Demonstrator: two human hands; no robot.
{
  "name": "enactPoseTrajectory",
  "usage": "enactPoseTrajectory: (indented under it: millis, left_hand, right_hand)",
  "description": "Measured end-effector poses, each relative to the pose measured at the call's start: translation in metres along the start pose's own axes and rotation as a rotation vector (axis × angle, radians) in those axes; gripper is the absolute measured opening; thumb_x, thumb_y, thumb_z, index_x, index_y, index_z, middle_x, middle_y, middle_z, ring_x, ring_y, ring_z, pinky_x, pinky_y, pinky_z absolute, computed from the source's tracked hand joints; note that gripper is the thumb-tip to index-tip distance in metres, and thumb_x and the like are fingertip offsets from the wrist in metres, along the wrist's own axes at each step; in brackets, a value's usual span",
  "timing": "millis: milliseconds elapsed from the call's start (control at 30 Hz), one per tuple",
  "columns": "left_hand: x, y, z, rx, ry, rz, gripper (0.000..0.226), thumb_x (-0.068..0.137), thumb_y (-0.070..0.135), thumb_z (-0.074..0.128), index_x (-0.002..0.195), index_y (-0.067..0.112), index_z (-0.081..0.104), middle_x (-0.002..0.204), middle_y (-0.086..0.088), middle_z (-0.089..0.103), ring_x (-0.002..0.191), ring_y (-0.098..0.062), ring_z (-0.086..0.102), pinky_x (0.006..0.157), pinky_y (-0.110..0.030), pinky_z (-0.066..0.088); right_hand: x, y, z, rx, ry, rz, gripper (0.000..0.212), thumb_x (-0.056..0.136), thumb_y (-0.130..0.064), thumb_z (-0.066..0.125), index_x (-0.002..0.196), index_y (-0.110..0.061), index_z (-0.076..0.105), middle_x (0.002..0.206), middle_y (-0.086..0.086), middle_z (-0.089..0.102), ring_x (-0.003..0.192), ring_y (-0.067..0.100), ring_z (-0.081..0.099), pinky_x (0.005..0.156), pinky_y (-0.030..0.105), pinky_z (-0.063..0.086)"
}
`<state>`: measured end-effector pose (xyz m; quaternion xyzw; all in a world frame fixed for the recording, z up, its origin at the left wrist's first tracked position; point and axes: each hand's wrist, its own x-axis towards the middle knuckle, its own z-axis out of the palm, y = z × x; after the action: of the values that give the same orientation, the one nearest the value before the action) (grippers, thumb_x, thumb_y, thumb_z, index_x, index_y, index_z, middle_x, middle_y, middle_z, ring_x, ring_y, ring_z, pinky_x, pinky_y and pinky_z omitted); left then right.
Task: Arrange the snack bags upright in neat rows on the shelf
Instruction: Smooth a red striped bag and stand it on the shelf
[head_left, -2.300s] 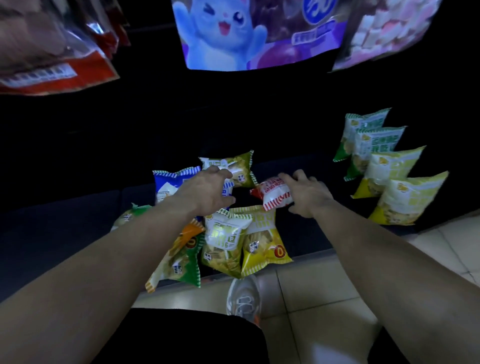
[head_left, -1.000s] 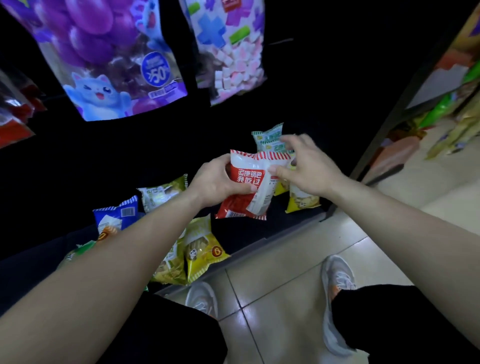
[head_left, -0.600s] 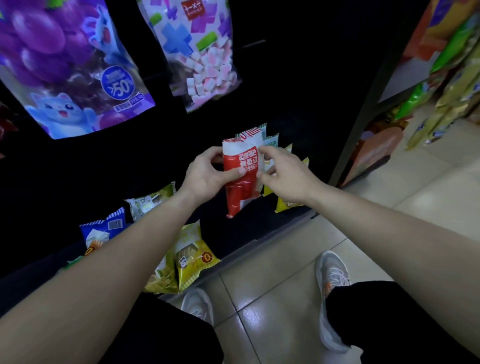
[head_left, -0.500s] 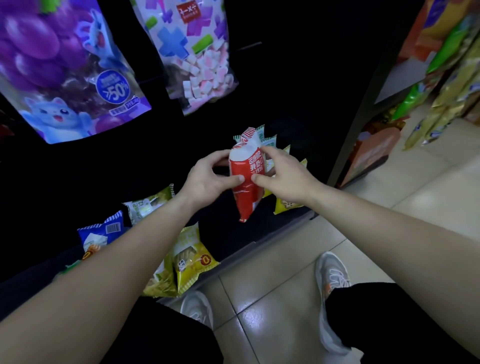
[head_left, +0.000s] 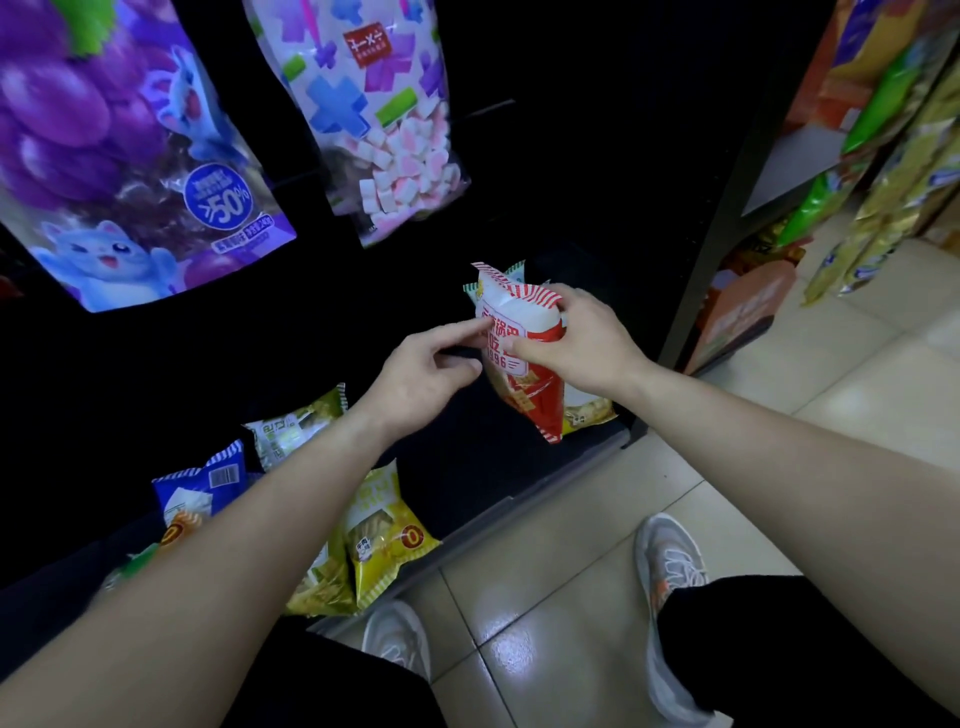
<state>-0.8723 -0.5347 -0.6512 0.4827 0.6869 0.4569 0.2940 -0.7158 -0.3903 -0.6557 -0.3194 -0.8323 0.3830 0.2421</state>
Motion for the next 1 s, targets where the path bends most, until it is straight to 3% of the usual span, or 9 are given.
enactPoseTrajectory:
  millis: [100,200,300,400,500,600,800,900,1000]
  left_hand:
    - [0.002,-0.005,-0.006,0.143,0.12,0.023,0.039,0.086,0.02,0.072,0.123,0.028,0.064,0.114,0.01,0.065,0.087,-0.004,0.066,0.083,-0.027,0.054]
    - [0.001,-0.01,-0.015,0.309,0.216,0.009,0.068,0.072,0.039,0.083,0.132,0.031,0.051,0.121,0.01,0.057,0.102,-0.006,0.058,0.085,-0.031,0.052]
    - [0.001,-0.009,-0.026,0.405,0.187,0.06,0.095,0.062,0.048,0.086,0.143,0.035,0.037,0.135,0.008,0.042,0.12,-0.011,0.047,0.095,-0.031,0.044]
    - [0.001,-0.006,-0.034,0.439,0.061,0.14,0.084,0.062,0.045,0.088,0.136,0.032,0.051,0.135,0.006,0.048,0.125,-0.011,0.045,0.108,-0.037,0.038]
    - [-0.001,-0.001,-0.035,0.386,-0.004,0.087,0.052,0.061,0.043,0.089,0.106,0.03,0.068,0.102,0.014,0.069,0.094,0.0,0.062,0.087,-0.031,0.052]
    - [0.0,-0.001,-0.032,0.392,0.06,0.046,0.048,0.053,0.054,0.085,0.088,0.028,0.066,0.083,0.011,0.069,0.074,-0.003,0.063,0.065,-0.023,0.053]
    - [0.005,-0.024,-0.038,0.437,0.199,-0.083,0.042,0.057,0.046,0.09,0.078,0.026,0.059,0.078,0.009,0.068,0.067,-0.006,0.064,0.058,-0.032,0.055]
    - [0.014,-0.038,-0.044,0.466,0.263,-0.179,0.046,0.058,0.048,0.09,0.078,0.023,0.057,0.076,0.007,0.069,0.066,-0.009,0.066,0.056,-0.037,0.056]
    - [0.034,-0.056,-0.049,0.493,0.315,-0.26,0.048,0.058,0.049,0.089,0.078,0.023,0.055,0.074,0.007,0.068,0.064,-0.01,0.066,0.048,-0.032,0.05]
  right_hand:
    - [-0.002,-0.001,-0.01,0.052,-0.094,0.025,0.047,0.07,-0.046,0.082,0.109,-0.037,0.059,0.098,-0.018,0.069,0.087,-0.003,0.066,0.072,0.018,0.054]
    - [-0.004,-0.003,-0.011,0.075,-0.134,0.029,0.043,0.068,-0.037,0.085,0.098,-0.043,0.055,0.093,-0.021,0.068,0.083,-0.01,0.065,0.062,0.007,0.048]
    - [-0.006,-0.001,-0.009,0.128,-0.232,0.032,0.048,0.07,-0.027,0.085,0.109,-0.037,0.058,0.096,-0.019,0.069,0.084,-0.007,0.066,0.061,0.007,0.049]
    - [-0.006,0.003,-0.009,0.169,-0.331,0.059,0.049,0.074,-0.023,0.083,0.115,-0.031,0.059,0.102,-0.014,0.07,0.088,-0.002,0.068,0.065,0.012,0.052]
    - [-0.006,0.005,-0.01,0.188,-0.375,0.075,0.048,0.077,-0.024,0.081,0.119,-0.027,0.059,0.111,-0.012,0.068,0.096,0.003,0.068,0.078,0.021,0.054]
    - [-0.004,0.007,-0.009,0.213,-0.368,0.053,0.047,0.08,-0.028,0.079,0.123,-0.028,0.06,0.116,-0.009,0.066,0.098,0.008,0.068,0.083,0.029,0.056]
    - [0.004,0.026,-0.012,-0.131,-0.248,0.07,0.057,0.086,-0.047,0.069,0.135,-0.025,0.051,0.114,-0.007,0.06,0.097,0.013,0.061,0.077,0.026,0.042]
    - [0.006,0.038,-0.011,-0.335,-0.335,0.047,0.056,0.088,-0.046,0.065,0.137,-0.023,0.05,0.123,0.001,0.056,0.097,0.015,0.055,0.08,0.03,0.043]
    - [0.008,0.046,-0.004,-0.514,-0.415,0.025,0.052,0.089,-0.045,0.062,0.136,-0.028,0.05,0.129,0.004,0.05,0.11,0.021,0.052,0.09,0.038,0.047]
